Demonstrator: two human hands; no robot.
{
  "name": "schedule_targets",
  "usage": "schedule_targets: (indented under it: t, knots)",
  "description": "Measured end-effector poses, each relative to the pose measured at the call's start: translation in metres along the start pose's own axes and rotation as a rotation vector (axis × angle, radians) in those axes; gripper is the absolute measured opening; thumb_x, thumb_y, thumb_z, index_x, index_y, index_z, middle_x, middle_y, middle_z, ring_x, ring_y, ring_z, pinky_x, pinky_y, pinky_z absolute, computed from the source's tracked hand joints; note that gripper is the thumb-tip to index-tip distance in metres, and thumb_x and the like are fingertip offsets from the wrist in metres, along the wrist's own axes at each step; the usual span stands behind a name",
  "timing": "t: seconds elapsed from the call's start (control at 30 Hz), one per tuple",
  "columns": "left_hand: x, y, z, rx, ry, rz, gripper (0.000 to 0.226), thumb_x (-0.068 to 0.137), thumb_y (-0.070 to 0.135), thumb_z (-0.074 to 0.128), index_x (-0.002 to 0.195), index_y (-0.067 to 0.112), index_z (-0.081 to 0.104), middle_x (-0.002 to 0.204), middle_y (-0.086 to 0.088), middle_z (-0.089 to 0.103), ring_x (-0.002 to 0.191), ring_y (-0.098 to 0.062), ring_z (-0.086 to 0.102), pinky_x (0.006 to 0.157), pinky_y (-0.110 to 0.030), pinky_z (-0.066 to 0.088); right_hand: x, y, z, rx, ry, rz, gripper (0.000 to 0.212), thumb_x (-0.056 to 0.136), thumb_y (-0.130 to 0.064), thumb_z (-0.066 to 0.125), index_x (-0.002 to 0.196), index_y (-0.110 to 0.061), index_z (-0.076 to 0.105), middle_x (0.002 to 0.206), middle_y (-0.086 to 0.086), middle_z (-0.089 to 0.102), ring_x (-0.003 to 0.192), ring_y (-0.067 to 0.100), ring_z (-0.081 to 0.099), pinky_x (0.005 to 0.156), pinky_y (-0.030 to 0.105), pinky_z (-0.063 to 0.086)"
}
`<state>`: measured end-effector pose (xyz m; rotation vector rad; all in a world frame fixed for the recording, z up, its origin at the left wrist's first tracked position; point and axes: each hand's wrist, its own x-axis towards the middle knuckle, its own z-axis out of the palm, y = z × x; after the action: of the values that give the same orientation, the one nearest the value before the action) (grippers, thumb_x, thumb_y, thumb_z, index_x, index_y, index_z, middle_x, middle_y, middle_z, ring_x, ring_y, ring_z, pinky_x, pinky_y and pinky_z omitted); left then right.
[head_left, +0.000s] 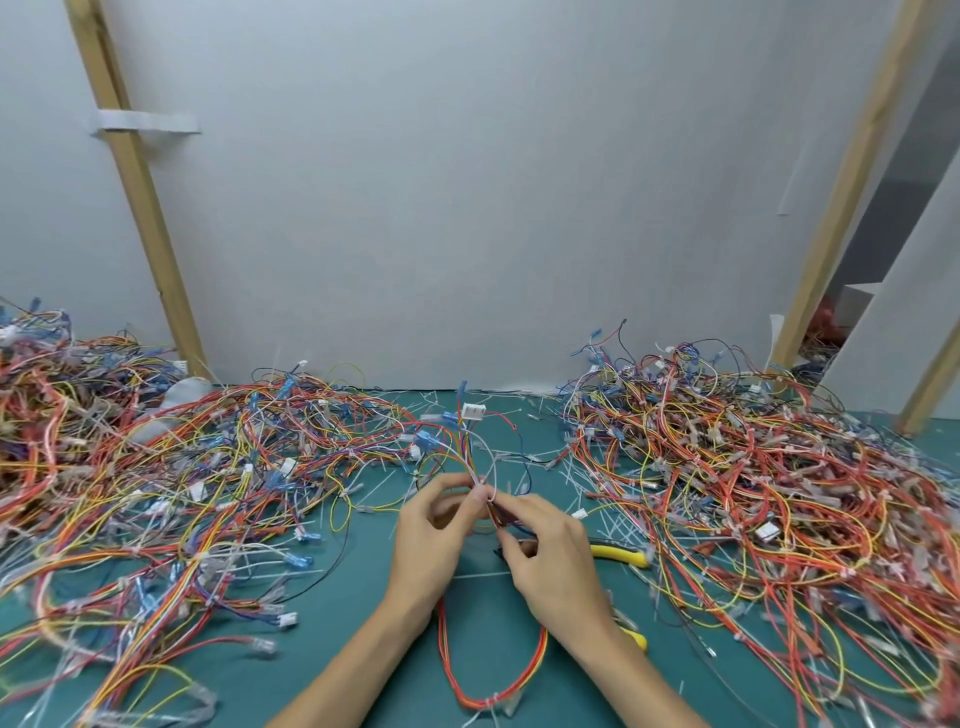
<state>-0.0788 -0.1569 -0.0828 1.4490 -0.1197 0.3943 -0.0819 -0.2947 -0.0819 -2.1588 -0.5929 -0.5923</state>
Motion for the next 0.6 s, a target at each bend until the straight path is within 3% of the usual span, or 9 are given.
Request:
schedule_targets:
  t: [0.2, 0.27, 0.33, 0.47, 0.53, 0.6]
  knots:
    - [0.003, -0.002, -0.004, -0.038, -0.01, -0.037, 0.006, 0.092, 0.013, 0.063, 0.095, 0.009, 0.065, 0.081, -0.005, 0.075, 0.074, -0.007, 0.068, 0.065, -0.014, 0.049, -0.001, -0.005, -0.001, 0.129, 0.034, 0.026, 0.04, 0.084, -0.005, 0.068, 0.111, -0.033, 0.067, 0.099, -0.02, 0.066, 0.092, 0.001, 0.064, 0.067, 0.011, 0.052]
    - [0.004, -0.003, -0.007, -0.066, -0.002, -0.079, 0.01, 0.093, 0.016, 0.061, 0.098, 0.009, 0.064, 0.086, -0.005, 0.076, 0.078, -0.009, 0.068, 0.068, -0.017, 0.051, -0.001, -0.007, -0.002, 0.155, 0.092, 0.042, 0.033, 0.085, -0.008, 0.067, 0.104, -0.034, 0.064, 0.094, -0.019, 0.063, 0.091, 0.005, 0.064, 0.064, 0.016, 0.054]
    - [0.007, -0.001, -0.01, -0.158, 0.004, -0.133, 0.01, 0.094, 0.016, 0.059, 0.099, 0.007, 0.063, 0.09, -0.008, 0.076, 0.079, -0.012, 0.07, 0.067, -0.018, 0.052, -0.002, -0.009, -0.003, 0.147, 0.165, 0.045, 0.027, 0.087, -0.009, 0.063, 0.099, -0.033, 0.063, 0.095, -0.021, 0.06, 0.093, 0.008, 0.062, 0.071, 0.023, 0.054]
    - [0.012, 0.004, -0.017, -0.433, 0.016, -0.255, 0.006, 0.09, 0.015, 0.057, 0.092, 0.011, 0.062, 0.084, -0.005, 0.072, 0.072, -0.011, 0.068, 0.067, -0.019, 0.055, -0.001, -0.014, -0.012, 0.077, 0.344, -0.059, 0.014, 0.086, -0.01, 0.059, 0.09, -0.02, 0.067, 0.097, -0.015, 0.061, 0.104, 0.009, 0.055, 0.092, 0.018, 0.038]
    - [0.015, 0.004, -0.021, -0.54, 0.029, -0.302, 0.006, 0.092, 0.015, 0.054, 0.088, 0.013, 0.059, 0.081, -0.005, 0.072, 0.075, -0.013, 0.07, 0.072, -0.022, 0.056, 0.0, -0.016, -0.017, 0.105, 0.379, -0.053, 0.011, 0.088, -0.02, 0.056, 0.093, -0.02, 0.066, 0.103, -0.012, 0.061, 0.109, 0.011, 0.055, 0.095, 0.017, 0.036]
    - [0.017, 0.005, -0.025, -0.615, 0.04, -0.337, 0.005, 0.091, 0.014, 0.053, 0.088, 0.014, 0.057, 0.081, -0.006, 0.074, 0.08, -0.014, 0.073, 0.072, -0.024, 0.058, 0.0, -0.017, -0.019, 0.17, 0.313, 0.019, 0.018, 0.089, -0.025, 0.058, 0.105, -0.023, 0.064, 0.112, -0.013, 0.06, 0.113, 0.011, 0.055, 0.093, 0.02, 0.041]
